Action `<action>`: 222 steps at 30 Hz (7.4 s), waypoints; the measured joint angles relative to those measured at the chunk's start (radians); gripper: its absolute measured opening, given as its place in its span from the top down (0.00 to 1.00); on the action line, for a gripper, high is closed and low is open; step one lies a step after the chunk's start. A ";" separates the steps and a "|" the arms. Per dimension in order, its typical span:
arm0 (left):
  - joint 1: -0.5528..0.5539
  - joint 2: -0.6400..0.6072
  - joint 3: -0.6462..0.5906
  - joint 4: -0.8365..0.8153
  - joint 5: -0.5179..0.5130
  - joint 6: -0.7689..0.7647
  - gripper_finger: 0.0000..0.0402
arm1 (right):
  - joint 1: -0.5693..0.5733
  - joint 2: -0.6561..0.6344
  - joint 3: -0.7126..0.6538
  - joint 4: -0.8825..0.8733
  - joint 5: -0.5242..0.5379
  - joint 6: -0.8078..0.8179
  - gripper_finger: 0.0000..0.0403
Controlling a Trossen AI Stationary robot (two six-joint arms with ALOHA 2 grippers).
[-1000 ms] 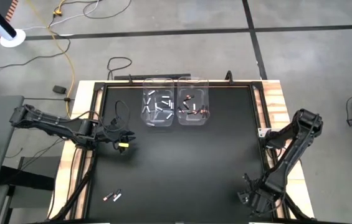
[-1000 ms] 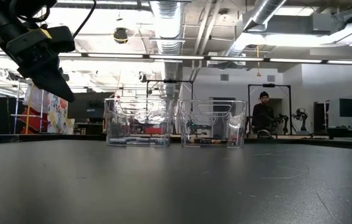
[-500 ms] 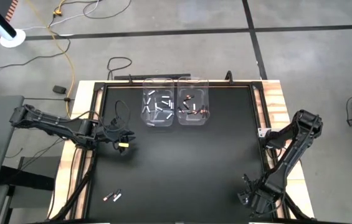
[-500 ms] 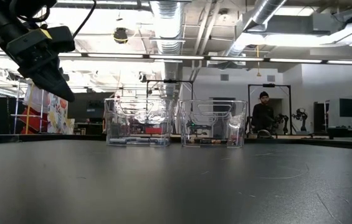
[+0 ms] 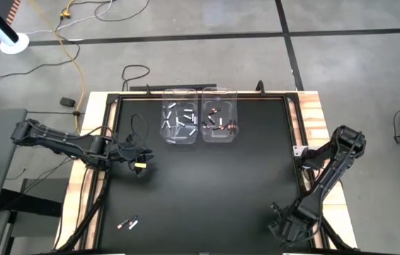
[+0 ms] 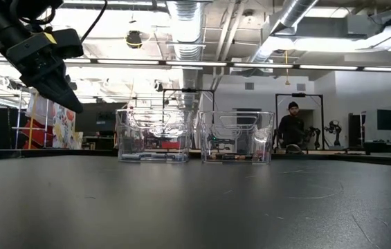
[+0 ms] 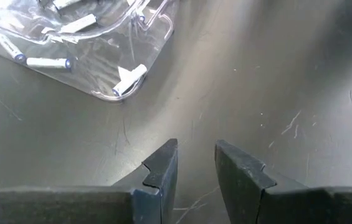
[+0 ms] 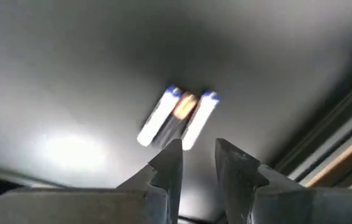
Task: Sort batteries
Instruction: Put the white battery into the left transparent bin
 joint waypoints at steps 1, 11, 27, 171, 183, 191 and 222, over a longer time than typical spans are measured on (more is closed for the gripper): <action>0.000 0.000 0.000 0.001 0.000 0.001 0.75 | 0.001 0.000 0.000 0.005 -0.003 -0.002 0.72; 0.000 0.000 0.000 0.000 -0.001 0.001 0.75 | -0.001 0.000 0.001 -0.001 -0.008 -0.208 0.72; 0.000 0.000 0.000 0.001 -0.002 -0.001 0.75 | 0.031 0.119 0.002 0.005 -0.106 -0.670 0.72; 0.000 0.000 0.000 0.067 0.011 -0.123 0.75 | -0.133 0.045 -0.083 0.245 -0.066 0.042 0.72; 0.000 0.000 0.000 0.067 0.011 -0.133 0.75 | -0.133 0.067 -0.083 0.284 -0.066 0.020 0.72; -0.001 0.000 0.000 0.066 0.011 -0.139 0.75 | -0.158 0.169 -0.062 0.305 -0.136 -0.055 0.73; 0.000 0.000 0.000 0.054 0.011 -0.140 0.75 | -0.452 0.013 -0.026 0.271 0.220 -0.242 0.97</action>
